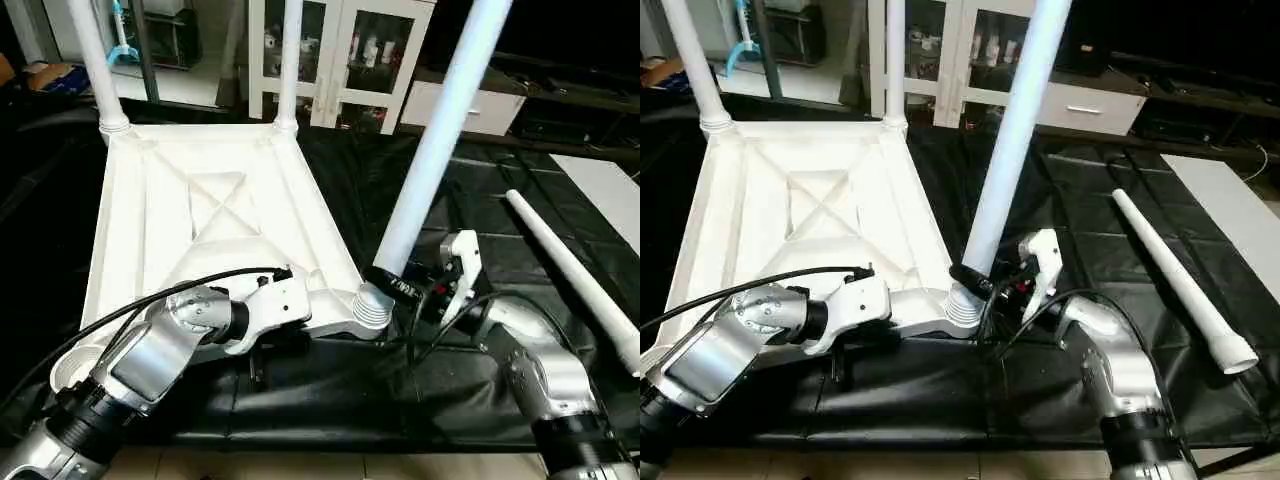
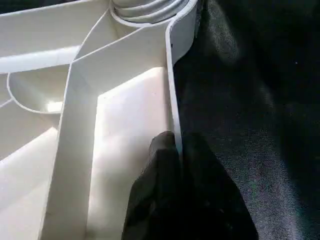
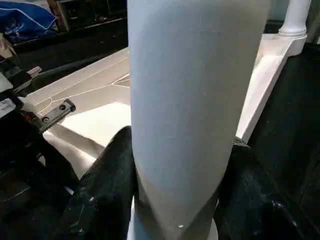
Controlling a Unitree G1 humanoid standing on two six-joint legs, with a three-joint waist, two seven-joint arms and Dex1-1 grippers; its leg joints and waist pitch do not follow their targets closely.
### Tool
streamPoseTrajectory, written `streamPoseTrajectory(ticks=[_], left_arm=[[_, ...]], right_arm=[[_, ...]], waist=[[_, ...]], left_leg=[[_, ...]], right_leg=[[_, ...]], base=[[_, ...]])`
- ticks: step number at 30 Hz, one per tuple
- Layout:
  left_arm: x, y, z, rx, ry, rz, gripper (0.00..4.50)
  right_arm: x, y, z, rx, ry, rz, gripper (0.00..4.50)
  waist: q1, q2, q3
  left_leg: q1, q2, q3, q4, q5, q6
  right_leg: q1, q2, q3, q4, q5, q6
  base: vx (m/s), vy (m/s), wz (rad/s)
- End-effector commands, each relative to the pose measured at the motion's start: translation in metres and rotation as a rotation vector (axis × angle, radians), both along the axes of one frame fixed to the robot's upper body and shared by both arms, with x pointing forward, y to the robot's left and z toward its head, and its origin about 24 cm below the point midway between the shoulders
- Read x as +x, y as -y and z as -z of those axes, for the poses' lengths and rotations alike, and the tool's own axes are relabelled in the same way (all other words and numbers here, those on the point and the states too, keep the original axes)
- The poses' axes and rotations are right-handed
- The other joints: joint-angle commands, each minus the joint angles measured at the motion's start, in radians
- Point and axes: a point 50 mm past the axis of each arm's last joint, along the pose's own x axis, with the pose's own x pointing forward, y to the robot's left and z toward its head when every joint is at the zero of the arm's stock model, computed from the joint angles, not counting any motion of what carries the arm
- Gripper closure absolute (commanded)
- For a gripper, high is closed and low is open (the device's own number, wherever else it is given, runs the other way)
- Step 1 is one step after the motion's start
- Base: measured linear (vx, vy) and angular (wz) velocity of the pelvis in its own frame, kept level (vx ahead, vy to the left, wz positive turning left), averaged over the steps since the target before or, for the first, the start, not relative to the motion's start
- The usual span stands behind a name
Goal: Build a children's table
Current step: Insert table leg to table base
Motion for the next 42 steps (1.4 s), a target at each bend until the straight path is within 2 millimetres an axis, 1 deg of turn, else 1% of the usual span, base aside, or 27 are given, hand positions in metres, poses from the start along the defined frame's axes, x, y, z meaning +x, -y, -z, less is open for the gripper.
streamPoseTrajectory(ticks=[1, 2, 5, 10, 12, 14, 19, 22, 24, 27, 28, 29, 30, 31, 33, 34, 36, 38, 39, 42], left_arm=[[-0.001, 0.009, -0.004, -0.038, 0.034, 0.049, 4.50], [-0.001, 0.009, -0.004, -0.038, 0.034, 0.048, 4.50], [-0.001, 0.008, -0.004, -0.036, 0.036, 0.046, 4.50], [0.000, 0.008, -0.004, -0.036, 0.039, 0.041, 4.50], [0.000, 0.008, -0.004, -0.036, 0.039, 0.036, 4.50], [0.001, 0.007, -0.004, -0.036, 0.041, 0.031, 4.50], [0.003, 0.006, -0.005, -0.034, 0.043, 0.022, 4.50], [0.004, 0.006, -0.005, -0.035, 0.046, 0.016, 4.50], [0.004, 0.006, -0.005, -0.034, 0.048, 0.013, 4.50], [0.005, 0.005, -0.006, -0.034, 0.048, 0.013, 4.50], [0.005, 0.005, -0.006, -0.034, 0.049, 0.012, 4.50], [0.005, 0.005, -0.006, -0.033, 0.051, 0.011, 4.50], [0.005, 0.005, -0.006, -0.033, 0.051, 0.010, 4.50], [0.005, 0.005, -0.006, -0.033, 0.053, 0.008, 4.50], [0.006, 0.005, -0.006, -0.033, 0.056, 0.004, 4.50], [0.006, 0.005, -0.006, -0.033, 0.056, 0.004, 4.50], [0.006, 0.005, -0.006, -0.034, 0.057, 0.000, 4.50], [0.006, 0.005, -0.006, -0.034, 0.058, -0.002, 4.50], [0.006, 0.005, -0.006, -0.034, 0.058, -0.002, 4.50], [0.006, 0.004, -0.007, -0.034, 0.057, 0.002, 4.50]], right_arm=[[-0.008, 0.011, 0.018, -0.079, -0.082, 0.026, 2.64], [-0.009, 0.011, 0.019, -0.077, -0.086, 0.027, 2.64], [-0.014, 0.010, 0.022, -0.088, -0.095, 0.010, 2.64], [-0.018, 0.008, 0.024, -0.116, -0.074, -0.007, 2.64], [-0.020, 0.007, 0.024, -0.138, -0.051, -0.023, 2.64], [-0.021, 0.006, 0.025, -0.136, -0.048, -0.023, 2.64], [-0.021, 0.008, 0.027, -0.135, -0.051, 0.002, 2.64], [-0.019, 0.010, 0.030, -0.100, -0.071, 0.053, 2.64], [-0.019, 0.013, 0.037, -0.097, -0.104, 0.072, 2.64], [-0.020, 0.013, 0.040, -0.122, -0.120, 0.054, 2.64], [-0.020, 0.013, 0.040, -0.124, -0.125, 0.053, 2.64], [-0.020, 0.013, 0.040, -0.123, -0.127, 0.052, 2.64], [-0.019, 0.013, 0.040, -0.123, -0.127, 0.052, 2.64], [-0.019, 0.013, 0.040, -0.123, -0.126, 0.053, 2.64], [-0.021, 0.013, 0.043, -0.144, -0.121, 0.047, 2.64], [-0.021, 0.013, 0.043, -0.146, -0.120, 0.045, 2.64], [-0.024, 0.011, 0.045, -0.163, -0.112, 0.024, 2.64], [-0.025, 0.010, 0.046, -0.163, -0.119, 0.025, 2.64], [-0.025, 0.010, 0.046, -0.166, -0.120, 0.025, 2.64], [-0.023, 0.010, 0.047, -0.174, -0.123, 0.027, 2.64]], waist=[[-0.009, 0.010, -0.038], [-0.010, 0.011, -0.038], [-0.009, 0.010, -0.037], [-0.009, 0.010, -0.037], [-0.010, 0.009, -0.035], [-0.010, 0.010, -0.034], [-0.012, 0.010, -0.032], [-0.014, 0.009, -0.030], [-0.017, 0.009, -0.029], [-0.019, 0.010, -0.028], [-0.019, 0.012, -0.026], [-0.021, 0.011, -0.027], [-0.022, 0.012, -0.027], [-0.024, 0.010, -0.028], [-0.025, 0.012, -0.027], [-0.027, 0.011, -0.026], [-0.028, 0.011, -0.025], [-0.029, 0.011, -0.025], [-0.029, 0.013, -0.022], [-0.030, 0.012, -0.023]], left_leg=[[0.018, 0.019, 0.000, -0.086, -0.419, -0.027], [0.017, 0.019, -0.001, -0.087, -0.420, -0.027], [0.018, 0.019, 0.000, -0.087, -0.424, -0.027], [0.018, 0.019, -0.001, -0.087, -0.428, -0.027], [0.016, 0.018, -0.001, -0.087, -0.434, -0.028], [0.017, 0.019, -0.002, -0.087, -0.440, -0.028], [0.018, 0.018, -0.004, -0.087, -0.458, -0.027], [0.017, 0.017, -0.005, -0.088, -0.465, -0.027], [0.019, 0.017, -0.006, -0.088, -0.485, -0.029], [0.021, 0.016, -0.009, -0.087, -0.507, -0.033], [0.021, 0.015, -0.010, -0.088, -0.511, -0.033], [0.021, 0.015, -0.011, -0.088, -0.518, -0.034], [0.023, 0.015, -0.012, -0.088, -0.525, -0.035], [0.022, 0.016, -0.013, -0.090, -0.524, -0.035], [0.023, 0.017, -0.013, -0.093, -0.527, -0.034], [0.023, 0.017, -0.013, -0.094, -0.532, -0.034], [0.026, 0.016, -0.012, -0.092, -0.542, -0.032], [0.027, 0.016, -0.012, -0.091, -0.544, -0.030], [0.026, 0.015, -0.012, -0.092, -0.547, -0.029], [0.025, 0.016, -0.014, -0.093, -0.552, -0.032]], right_leg=[[0.013, -0.041, 0.025, -0.095, -0.551, -0.075], [0.014, -0.042, 0.024, -0.095, -0.553, -0.075], [0.012, -0.042, 0.025, -0.097, -0.560, -0.070], [0.012, -0.043, 0.026, -0.097, -0.564, -0.070], [0.012, -0.043, 0.025, -0.099, -0.582, -0.063], [0.011, -0.044, 0.025, -0.101, -0.594, -0.059], [0.008, -0.043, 0.025, -0.104, -0.607, -0.054], [0.007, -0.043, 0.024, -0.105, -0.617, -0.053], [0.005, -0.043, 0.022, -0.108, -0.638, -0.048], [0.004, -0.044, 0.019, -0.113, -0.670, -0.037], [0.003, -0.044, 0.019, -0.115, -0.675, -0.036], [0.004, -0.044, 0.017, -0.117, -0.684, -0.032], [0.004, -0.045, 0.015, -0.119, -0.686, -0.032], [0.006, -0.045, 0.014, -0.119, -0.675, -0.034], [0.007, -0.044, 0.013, -0.119, -0.658, -0.041], [0.006, -0.043, 0.013, -0.119, -0.651, -0.044], [0.002, -0.044, 0.014, -0.122, -0.660, -0.044], [0.001, -0.045, 0.015, -0.124, -0.671, -0.041], [0.000, -0.045, 0.014, -0.125, -0.677, -0.039], [0.001, -0.045, 0.013, -0.125, -0.682, -0.036]], base=[[0.000, 0.000, 0.00], [0.000, 0.000, 0.00], [0.000, 0.000, 0.00], [0.000, 0.000, 0.00], [0.000, 0.000, 0.00], [0.000, 0.000, 0.00], [0.000, 0.000, 0.00], [0.000, 0.000, 0.00], [0.000, 0.000, 0.00], [0.000, 0.000, 0.00], [0.000, 0.000, 0.00], [0.000, 0.000, 0.00], [0.000, 0.000, 0.00], [0.000, 0.000, 0.00], [0.000, 0.000, 0.00], [0.000, 0.000, 0.00], [0.000, 0.000, 0.00], [0.000, 0.000, 0.00], [0.000, 0.000, 0.00], [0.000, 0.000, 0.00]])
